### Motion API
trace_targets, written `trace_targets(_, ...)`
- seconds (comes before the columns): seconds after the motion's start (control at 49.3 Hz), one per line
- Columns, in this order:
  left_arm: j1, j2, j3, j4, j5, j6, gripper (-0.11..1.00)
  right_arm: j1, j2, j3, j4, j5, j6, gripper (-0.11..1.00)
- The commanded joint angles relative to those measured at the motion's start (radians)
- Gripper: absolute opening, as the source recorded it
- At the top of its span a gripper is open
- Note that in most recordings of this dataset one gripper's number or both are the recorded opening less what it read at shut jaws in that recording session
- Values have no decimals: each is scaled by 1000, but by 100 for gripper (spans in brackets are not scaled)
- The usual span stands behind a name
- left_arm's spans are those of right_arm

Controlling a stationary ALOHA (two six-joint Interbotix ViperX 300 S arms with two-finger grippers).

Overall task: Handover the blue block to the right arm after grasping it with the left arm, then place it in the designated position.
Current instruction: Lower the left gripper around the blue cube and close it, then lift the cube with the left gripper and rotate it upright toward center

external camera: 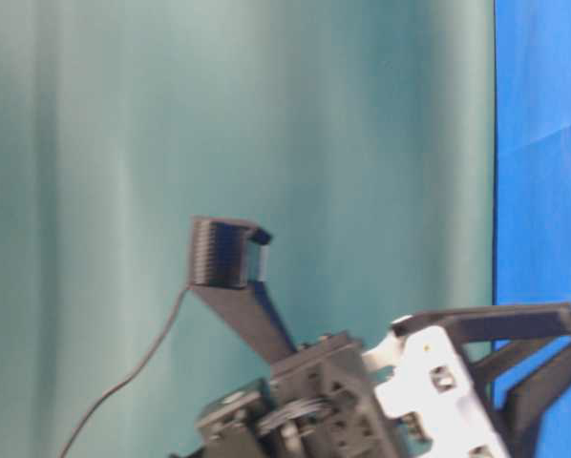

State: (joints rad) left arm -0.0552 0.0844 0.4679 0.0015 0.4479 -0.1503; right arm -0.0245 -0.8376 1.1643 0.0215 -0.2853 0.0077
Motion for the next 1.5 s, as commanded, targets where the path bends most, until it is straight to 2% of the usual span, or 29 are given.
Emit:
trace_targets(0.0,-8,0,3,2,-31,-3,92,-2,8,-14,5,-9,2,97)
trace_targets(0.689,-14,143,23,2,-114,-20,92,-2,28,-12,12,-12,2,97)
trace_targets(1.014,-14,147,23,2,-115,-18,91,-2,28,-12,12,-12,2,97)
trace_targets(1.115,-20,147,18,2,-104,-18,80,-2,29,-14,12,-12,2,97)
trace_targets(1.237,-29,147,12,2,-95,-17,47,-2,28,-12,12,-12,2,97)
trace_targets(1.257,-29,147,12,2,-94,-17,45,-2,28,-12,14,-12,2,97)
trace_targets(1.48,-41,146,2,2,-69,-15,46,-2,28,-14,12,-17,2,97)
